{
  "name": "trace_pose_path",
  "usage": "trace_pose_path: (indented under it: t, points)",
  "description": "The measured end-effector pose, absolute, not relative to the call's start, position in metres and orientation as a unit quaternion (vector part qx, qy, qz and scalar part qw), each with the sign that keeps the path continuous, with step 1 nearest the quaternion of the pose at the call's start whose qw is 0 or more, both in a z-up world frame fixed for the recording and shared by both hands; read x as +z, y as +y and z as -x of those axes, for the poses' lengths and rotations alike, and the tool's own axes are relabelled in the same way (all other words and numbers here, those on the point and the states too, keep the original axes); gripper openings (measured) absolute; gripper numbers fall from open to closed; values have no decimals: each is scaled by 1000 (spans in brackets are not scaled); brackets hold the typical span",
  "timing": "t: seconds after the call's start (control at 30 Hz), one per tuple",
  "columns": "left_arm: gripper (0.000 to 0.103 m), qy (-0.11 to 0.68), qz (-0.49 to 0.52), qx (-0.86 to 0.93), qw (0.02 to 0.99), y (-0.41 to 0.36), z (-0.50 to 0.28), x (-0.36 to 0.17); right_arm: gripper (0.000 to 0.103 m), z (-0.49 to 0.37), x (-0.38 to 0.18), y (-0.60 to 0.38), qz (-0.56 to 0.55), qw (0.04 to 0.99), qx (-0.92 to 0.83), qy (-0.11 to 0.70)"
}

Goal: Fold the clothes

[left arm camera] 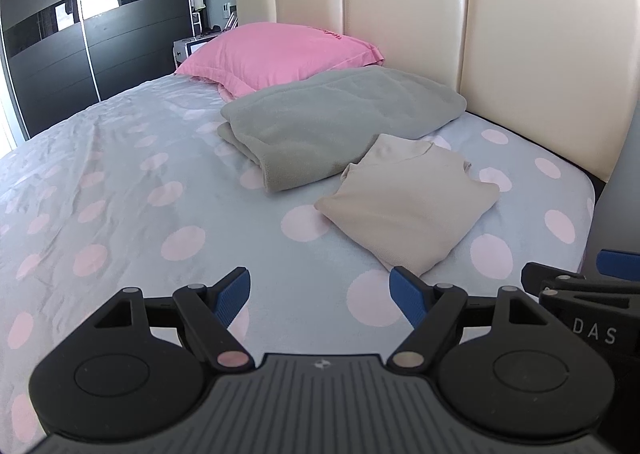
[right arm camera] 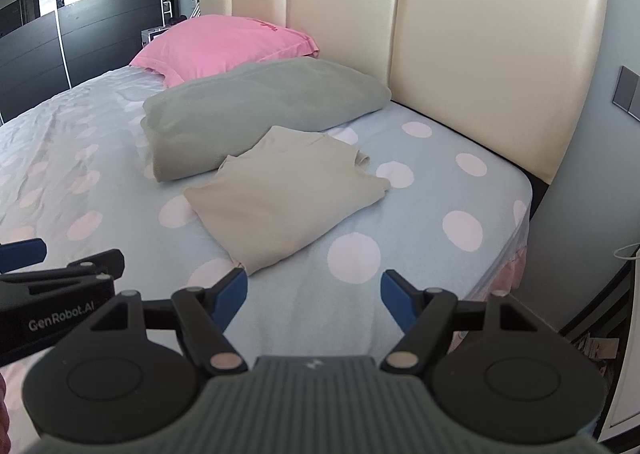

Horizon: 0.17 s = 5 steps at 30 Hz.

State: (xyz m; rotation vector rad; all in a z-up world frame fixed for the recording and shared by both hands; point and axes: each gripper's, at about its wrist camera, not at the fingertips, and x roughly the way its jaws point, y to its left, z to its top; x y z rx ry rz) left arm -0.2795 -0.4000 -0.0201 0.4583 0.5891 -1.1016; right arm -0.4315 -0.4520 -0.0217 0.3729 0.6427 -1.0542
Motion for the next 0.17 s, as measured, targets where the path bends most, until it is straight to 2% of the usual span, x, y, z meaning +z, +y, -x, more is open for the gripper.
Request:
trace_pose_path:
  t: [0.17]
  points:
    - [76, 273, -207, -514, 786, -399, 280, -19, 76, 431, -20, -451, -169, 799, -493, 299]
